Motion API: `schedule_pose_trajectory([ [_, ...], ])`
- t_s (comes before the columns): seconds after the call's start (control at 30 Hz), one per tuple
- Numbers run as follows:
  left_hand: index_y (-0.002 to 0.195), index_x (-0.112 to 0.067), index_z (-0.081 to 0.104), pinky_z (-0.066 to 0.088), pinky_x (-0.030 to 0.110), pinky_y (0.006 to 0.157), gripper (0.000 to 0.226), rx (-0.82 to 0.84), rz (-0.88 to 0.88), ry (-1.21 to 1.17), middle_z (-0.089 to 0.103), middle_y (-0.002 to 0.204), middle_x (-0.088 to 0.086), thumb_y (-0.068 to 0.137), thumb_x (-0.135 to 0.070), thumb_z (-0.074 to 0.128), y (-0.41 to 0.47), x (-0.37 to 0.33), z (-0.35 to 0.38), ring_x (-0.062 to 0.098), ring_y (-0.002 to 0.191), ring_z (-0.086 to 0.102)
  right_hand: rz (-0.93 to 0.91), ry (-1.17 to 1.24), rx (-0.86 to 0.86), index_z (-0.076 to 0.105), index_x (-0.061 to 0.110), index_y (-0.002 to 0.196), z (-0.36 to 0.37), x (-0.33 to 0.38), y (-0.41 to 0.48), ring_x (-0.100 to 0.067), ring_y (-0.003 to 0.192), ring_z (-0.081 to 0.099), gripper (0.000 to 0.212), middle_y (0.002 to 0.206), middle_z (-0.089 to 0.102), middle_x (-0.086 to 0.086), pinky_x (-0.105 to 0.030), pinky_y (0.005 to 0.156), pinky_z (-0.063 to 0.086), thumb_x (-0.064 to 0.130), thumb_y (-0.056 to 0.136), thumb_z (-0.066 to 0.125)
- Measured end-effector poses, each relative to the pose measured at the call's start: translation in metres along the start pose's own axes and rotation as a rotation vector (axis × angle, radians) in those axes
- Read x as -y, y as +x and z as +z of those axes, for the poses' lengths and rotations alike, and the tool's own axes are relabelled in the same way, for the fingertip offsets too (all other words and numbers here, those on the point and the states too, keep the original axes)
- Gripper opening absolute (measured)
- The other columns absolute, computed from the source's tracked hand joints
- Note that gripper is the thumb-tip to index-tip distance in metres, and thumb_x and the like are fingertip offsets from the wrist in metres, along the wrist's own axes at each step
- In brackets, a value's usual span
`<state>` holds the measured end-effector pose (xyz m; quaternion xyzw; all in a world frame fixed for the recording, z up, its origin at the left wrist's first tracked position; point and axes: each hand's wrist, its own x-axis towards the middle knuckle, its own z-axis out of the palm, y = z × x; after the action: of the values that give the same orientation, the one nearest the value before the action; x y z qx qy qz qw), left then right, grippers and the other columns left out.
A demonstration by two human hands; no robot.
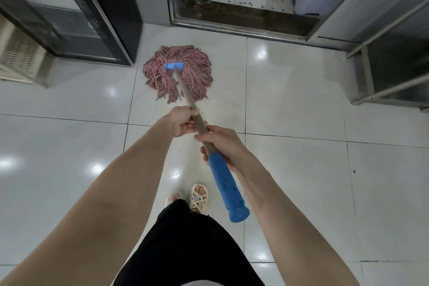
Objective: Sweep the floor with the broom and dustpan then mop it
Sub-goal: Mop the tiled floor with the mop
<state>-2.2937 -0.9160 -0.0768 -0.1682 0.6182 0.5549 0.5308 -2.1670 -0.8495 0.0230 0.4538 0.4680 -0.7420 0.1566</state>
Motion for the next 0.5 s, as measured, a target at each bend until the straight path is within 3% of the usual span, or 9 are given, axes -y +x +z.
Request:
schedule_pose_trajectory([
  [0.17,0.113,0.001,0.050,0.055,0.029,0.047,0.018,-0.016,0.002,0.012,0.058,0.091,0.018,0.099,-0.011,0.046,0.031,-0.051,-0.011,0.023,0.062,0.067,-0.011,0.015,-0.006,0.063,0.002,0.114,0.014,0.042,0.037,-0.017,0.049,0.053,0.033,0.070,0.053,-0.012,-0.021,0.041,0.045,-0.002,0.082,0.068],
  [0.27,0.114,0.001,0.050,0.055,0.028,0.046,0.019,-0.024,-0.008,0.029,0.057,0.094,0.019,0.099,-0.010,0.046,0.050,-0.085,-0.021,0.025,0.070,0.065,-0.012,0.031,-0.017,0.063,0.001,0.114,0.029,0.073,0.061,-0.017,0.049,0.052,0.033,0.070,0.052,-0.011,-0.020,0.039,0.045,-0.002,0.082,0.068],
  [0.5,0.117,0.002,0.050,0.057,0.030,0.048,0.021,-0.028,-0.011,0.043,0.056,0.094,0.018,0.099,-0.010,0.046,0.082,-0.151,-0.045,0.024,0.068,0.066,-0.018,0.089,-0.032,0.063,0.002,0.103,0.061,0.122,0.108,-0.017,0.048,0.051,0.023,0.064,0.050,-0.009,-0.021,0.039,0.044,-0.005,0.081,0.067],
])
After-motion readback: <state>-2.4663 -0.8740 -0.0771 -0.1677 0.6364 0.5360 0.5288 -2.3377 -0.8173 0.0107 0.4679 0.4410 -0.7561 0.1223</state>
